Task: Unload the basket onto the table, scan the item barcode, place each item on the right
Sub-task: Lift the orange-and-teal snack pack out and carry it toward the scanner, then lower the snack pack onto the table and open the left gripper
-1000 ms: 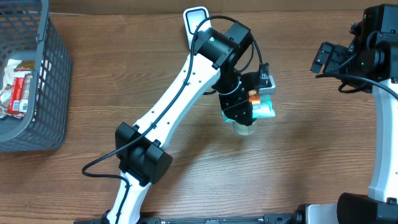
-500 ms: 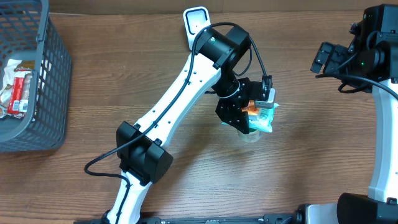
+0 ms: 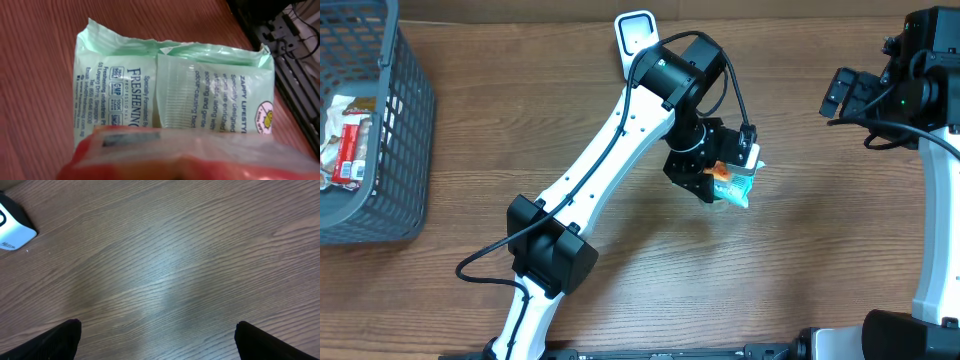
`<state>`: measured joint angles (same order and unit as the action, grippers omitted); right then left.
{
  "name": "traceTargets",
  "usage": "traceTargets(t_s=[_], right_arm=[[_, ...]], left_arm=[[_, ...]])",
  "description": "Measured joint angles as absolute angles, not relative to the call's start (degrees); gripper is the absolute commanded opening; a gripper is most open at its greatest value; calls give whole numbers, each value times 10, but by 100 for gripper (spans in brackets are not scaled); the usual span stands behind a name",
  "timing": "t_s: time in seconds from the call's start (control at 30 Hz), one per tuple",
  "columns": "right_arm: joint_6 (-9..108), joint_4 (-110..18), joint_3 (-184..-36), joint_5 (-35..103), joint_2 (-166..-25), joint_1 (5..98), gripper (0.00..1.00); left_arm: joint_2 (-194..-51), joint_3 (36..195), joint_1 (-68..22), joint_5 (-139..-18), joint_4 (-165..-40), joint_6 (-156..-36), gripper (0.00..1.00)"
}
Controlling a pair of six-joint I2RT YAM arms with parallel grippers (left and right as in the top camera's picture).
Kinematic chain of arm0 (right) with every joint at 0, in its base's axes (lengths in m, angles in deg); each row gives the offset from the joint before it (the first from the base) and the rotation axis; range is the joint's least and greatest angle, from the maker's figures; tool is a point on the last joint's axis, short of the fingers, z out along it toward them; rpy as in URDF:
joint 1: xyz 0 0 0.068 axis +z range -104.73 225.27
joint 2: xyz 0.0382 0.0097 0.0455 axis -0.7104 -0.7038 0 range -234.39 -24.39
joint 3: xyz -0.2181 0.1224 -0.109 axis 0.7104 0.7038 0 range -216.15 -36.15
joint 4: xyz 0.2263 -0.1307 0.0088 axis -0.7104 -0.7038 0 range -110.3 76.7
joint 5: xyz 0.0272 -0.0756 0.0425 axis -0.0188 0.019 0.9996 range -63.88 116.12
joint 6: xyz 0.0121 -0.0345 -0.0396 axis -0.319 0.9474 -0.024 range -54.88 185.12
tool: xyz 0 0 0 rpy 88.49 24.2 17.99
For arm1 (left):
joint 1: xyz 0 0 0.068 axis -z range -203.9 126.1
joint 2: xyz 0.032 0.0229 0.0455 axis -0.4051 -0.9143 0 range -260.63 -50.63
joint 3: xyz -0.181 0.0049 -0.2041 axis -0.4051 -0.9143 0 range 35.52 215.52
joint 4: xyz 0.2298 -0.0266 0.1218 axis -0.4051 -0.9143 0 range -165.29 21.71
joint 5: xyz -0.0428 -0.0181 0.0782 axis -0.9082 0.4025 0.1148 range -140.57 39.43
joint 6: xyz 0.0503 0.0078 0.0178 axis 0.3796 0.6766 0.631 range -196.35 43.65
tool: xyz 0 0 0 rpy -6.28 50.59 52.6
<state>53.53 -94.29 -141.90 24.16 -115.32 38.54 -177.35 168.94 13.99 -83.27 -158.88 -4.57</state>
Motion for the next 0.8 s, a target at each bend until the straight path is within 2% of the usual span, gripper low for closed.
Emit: traceTargets(t_s=[0.1, 0.27, 0.43, 0.6, 0.77, 0.8], right_arm=[[535, -943, -1419, 242, -1153, 385, 100], [535, -943, -1419, 242, -1153, 385, 100], [535, -943, -1419, 242, -1153, 386, 100], [536, -943, -1419, 242, -1153, 385, 100], [535, -943, -1419, 242, -1153, 386, 100], [535, -943, -1419, 242, -1153, 385, 100]], left_arm=[[-1773, 1682, 140, -833, -1570, -38, 54], [-1773, 1629, 140, -833, -1539, -13, 53], [-1773, 1530, 140, -787, -1478, 177, 54], [-1774, 1470, 140, -770, -1415, 221, 69], [-1774, 1449, 140, -771, -1384, 233, 77], [-1774, 1447, 140, -771, -1382, 233, 82]])
